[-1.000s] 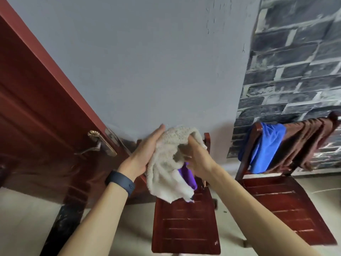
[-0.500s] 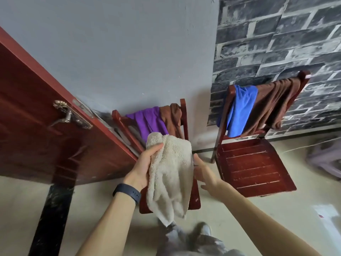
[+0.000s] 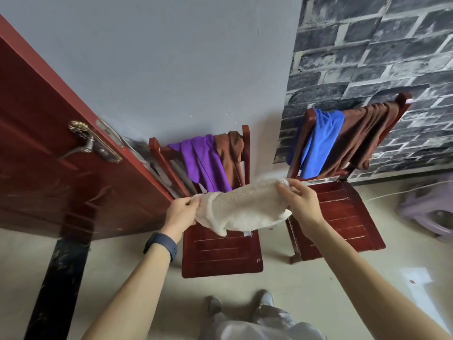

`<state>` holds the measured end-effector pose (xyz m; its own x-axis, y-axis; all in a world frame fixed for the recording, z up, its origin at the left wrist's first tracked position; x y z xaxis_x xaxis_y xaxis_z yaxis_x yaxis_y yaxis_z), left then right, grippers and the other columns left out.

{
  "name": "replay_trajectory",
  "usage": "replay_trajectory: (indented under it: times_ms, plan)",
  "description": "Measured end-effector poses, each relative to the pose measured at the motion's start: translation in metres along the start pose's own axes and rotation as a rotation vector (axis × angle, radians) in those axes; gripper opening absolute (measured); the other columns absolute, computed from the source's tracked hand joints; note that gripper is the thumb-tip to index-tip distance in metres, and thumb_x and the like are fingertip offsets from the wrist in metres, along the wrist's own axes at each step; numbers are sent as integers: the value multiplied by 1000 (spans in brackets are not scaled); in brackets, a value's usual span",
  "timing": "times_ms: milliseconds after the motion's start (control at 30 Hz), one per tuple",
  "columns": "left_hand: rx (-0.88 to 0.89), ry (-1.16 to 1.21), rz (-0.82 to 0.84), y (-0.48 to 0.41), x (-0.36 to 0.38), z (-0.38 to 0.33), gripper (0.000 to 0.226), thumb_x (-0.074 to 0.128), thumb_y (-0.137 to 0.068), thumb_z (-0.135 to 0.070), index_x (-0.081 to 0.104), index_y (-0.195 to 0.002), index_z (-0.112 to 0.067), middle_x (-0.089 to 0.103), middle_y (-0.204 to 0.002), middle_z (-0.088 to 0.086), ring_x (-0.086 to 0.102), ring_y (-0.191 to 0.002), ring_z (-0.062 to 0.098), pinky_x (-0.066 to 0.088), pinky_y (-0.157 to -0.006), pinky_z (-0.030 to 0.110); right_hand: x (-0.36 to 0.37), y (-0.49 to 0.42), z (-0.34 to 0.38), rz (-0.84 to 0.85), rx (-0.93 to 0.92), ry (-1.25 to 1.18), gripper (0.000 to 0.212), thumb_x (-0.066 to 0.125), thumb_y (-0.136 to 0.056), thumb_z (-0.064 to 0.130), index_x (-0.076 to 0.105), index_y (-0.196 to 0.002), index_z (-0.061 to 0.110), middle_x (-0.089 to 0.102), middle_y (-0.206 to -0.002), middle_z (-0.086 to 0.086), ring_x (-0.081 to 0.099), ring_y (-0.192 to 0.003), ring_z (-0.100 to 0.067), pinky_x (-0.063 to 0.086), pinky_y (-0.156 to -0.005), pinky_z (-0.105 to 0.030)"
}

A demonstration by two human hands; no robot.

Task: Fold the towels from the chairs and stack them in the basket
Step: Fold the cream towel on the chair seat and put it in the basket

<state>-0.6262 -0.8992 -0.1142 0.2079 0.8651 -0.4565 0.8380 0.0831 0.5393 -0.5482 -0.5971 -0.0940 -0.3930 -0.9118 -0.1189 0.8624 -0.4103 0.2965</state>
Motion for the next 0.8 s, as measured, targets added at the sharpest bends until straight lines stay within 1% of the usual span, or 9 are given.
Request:
replay_trajectory:
  times_ms: [100,167,300,367,433,500,600,700,800]
  plan:
    - [24,36,-96,-10,-18,2,24,59,-88,-45,70,-78,-26,74,-93,6,71,-89,26,60,-83,47,-1,-3,10,-25,41,-102,11,69,-92,27,75,-97,19,75,-96,-2,71,-97,-23,59,-83,-39]
    - [-2,177,-71,-7,-24,-4,18,64,-91,-39,71,-89,-23,72,-105,7,68,-98,26,59,-83,42,-2,-7,11,-40,147,-238,17,71,-89,27,72,-99,13,72,-103,-11,69,-98,-30,57,-80,-38]
    - [-43,496,366,-8,-29,-24,32,69,-91,-13,66,-122,-22,68,-126,11,64,-112,26,50,-94,38,-3,-18,13,33,274,-360,40,78,-81,41,70,-108,13,73,-105,-5,70,-96,-23,54,-85,-37]
    - [42,348,460,-13,-41,-35,62,72,-84,1,56,-132,-35,69,-125,3,65,-112,24,48,-97,40,-4,-27,14,42,258,-357,20,72,-89,33,69,-100,16,68,-90,-2,68,-82,-18,53,-77,-34]
    - [101,34,421,-16,-52,-45,74,74,-83,0,47,-136,-44,70,-120,-2,63,-101,19,47,-81,34,-4,-32,16,70,268,-398,11,64,-95,22,66,-104,15,64,-89,-6,65,-73,-16,53,-70,-32]
    - [129,-124,363,-23,-61,-52,61,74,-85,-5,51,-135,-33,69,-112,-4,60,-86,13,41,-67,27,-3,-33,16,154,306,-448,12,57,-95,11,64,-104,9,65,-95,-11,67,-77,-19,56,-68,-31]
    - [139,-80,265,-36,-74,-54,48,78,-83,-13,63,-128,-13,66,-97,0,53,-75,12,40,-58,23,2,-29,8,215,415,-497,33,58,-89,16,67,-115,-3,71,-108,-18,68,-98,-30,54,-83,-39]
    - [168,-157,160,-37,-80,-52,56,82,-79,-19,57,-130,-18,60,-115,5,56,-88,14,42,-64,25,7,-30,-3,142,399,-384,39,65,-93,28,66,-125,5,70,-114,-11,67,-100,-25,52,-81,-36]
    - [195,-192,308,-35,-76,-47,66,87,-70,-14,58,-129,-24,58,-120,2,56,-110,18,46,-77,27,6,-38,-13,-37,290,-259,24,69,-92,17,73,-116,19,68,-118,-11,66,-100,-22,55,-76,-32]
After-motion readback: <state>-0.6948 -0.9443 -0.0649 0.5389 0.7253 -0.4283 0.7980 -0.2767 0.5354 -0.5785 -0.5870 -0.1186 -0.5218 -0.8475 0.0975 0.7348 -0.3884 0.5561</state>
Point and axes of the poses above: each hand's wrist, its own y-axis away from the middle knuckle, its own x-axis out of the palm, z = x × y, the point moved 4 cm from there along -y, towards the middle knuckle
